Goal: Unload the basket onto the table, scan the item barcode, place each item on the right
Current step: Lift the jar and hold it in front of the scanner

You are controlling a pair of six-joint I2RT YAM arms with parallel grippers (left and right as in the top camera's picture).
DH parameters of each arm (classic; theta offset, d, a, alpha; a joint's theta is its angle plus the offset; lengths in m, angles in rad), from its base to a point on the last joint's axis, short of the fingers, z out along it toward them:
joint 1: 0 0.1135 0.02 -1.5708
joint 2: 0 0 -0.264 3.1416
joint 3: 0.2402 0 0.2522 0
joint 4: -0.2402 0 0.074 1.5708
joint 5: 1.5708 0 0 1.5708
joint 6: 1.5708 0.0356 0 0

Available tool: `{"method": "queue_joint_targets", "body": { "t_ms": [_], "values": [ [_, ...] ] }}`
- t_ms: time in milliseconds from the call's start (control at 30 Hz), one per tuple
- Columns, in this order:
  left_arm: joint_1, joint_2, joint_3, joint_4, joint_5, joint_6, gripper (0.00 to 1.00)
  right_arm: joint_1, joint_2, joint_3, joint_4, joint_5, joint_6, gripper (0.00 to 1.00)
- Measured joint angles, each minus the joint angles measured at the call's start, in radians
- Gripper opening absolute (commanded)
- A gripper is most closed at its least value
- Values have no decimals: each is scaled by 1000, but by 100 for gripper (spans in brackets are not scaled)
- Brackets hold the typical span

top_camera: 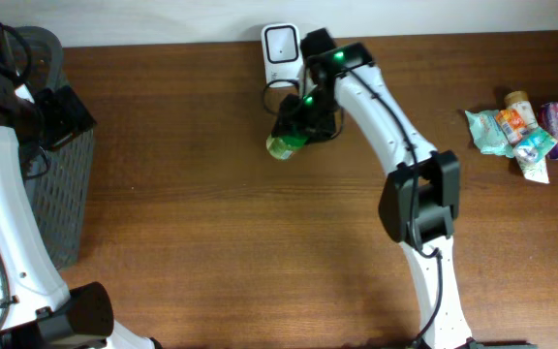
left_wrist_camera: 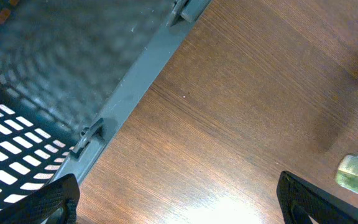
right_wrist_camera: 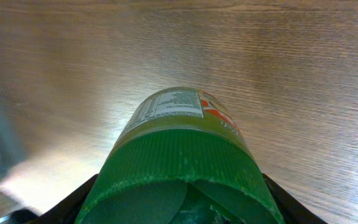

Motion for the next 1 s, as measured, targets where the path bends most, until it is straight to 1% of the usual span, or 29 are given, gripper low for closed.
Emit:
{"method": "queue_joint_targets", "body": {
  "t_ms": [100,167,267,333,367,433,467,533,567,667,833,900,1000],
  "values": [
    [0,0,0,0,0,0,99,-65,0,0,4,-183,4,53],
    [0,0,0,0,0,0,99,-126,0,1,23,-362,46,53],
    [0,0,0,0,0,0,99,-209,0,1,71,-544,186,54],
    [0,0,0,0,0,0,99,-264,0,1,92,-609,303,53],
    [0,0,0,0,0,0,99,-291,0,1,92,-629,386,53],
    [0,0,0,0,0,0,99,-306,0,1,111,-649,486,52],
    [0,0,0,0,0,0,99,-304,0,1,164,-671,572,52],
    [0,0,0,0,0,0,99,-294,0,3,241,-700,687,52],
    [0,0,0,1,0,0,99,-284,0,3,322,-713,771,52],
    [0,0,0,1,0,0,99,-259,0,4,443,-733,936,52],
    [0,0,0,-1,0,0,99,-194,1,6,850,-748,1283,51],
    [0,0,0,1,0,0,99,-180,0,6,874,-749,1347,51],
    [0,0,0,0,0,0,99,-174,0,6,876,-749,1390,51]
  ]
}}
